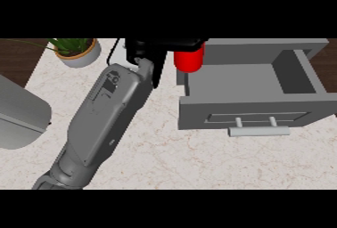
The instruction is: Pick up the can, place it into the drawer and close the drawer
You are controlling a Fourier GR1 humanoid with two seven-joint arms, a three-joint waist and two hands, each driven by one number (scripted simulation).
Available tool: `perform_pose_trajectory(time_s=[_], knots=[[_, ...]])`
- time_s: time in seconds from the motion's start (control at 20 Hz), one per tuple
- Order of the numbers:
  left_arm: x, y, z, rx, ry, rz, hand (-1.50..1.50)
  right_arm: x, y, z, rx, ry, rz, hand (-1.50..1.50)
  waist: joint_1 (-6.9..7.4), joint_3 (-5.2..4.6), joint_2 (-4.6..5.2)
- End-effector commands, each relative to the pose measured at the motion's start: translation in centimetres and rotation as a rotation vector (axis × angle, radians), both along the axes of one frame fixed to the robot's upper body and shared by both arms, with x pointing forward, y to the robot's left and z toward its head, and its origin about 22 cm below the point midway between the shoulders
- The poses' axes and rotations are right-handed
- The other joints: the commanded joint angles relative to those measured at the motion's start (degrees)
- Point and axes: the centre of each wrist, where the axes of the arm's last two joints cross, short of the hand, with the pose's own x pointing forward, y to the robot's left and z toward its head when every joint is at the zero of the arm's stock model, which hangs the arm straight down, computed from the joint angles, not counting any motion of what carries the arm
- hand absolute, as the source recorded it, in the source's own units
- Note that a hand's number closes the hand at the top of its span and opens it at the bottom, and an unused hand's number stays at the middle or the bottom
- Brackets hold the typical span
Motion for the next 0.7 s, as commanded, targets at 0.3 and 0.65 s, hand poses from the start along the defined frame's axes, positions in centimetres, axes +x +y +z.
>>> perform_pose_trajectory(time_s=[0.3,0.65], knots=[[1.8,-3.5,1.7,0.035,0.014,-0.016,1.5,-0.8,-0.8,-0.1,-0.008,0.005,-0.004,-1.5,-0.71,0.02,0.1],[1.3,-6.2,2.7,0.048,0.031,-0.024,1.5,1.3,0.8,0.8,-0.005,-0.006,0.003,-1.5,-0.63,0.01,0.18]])
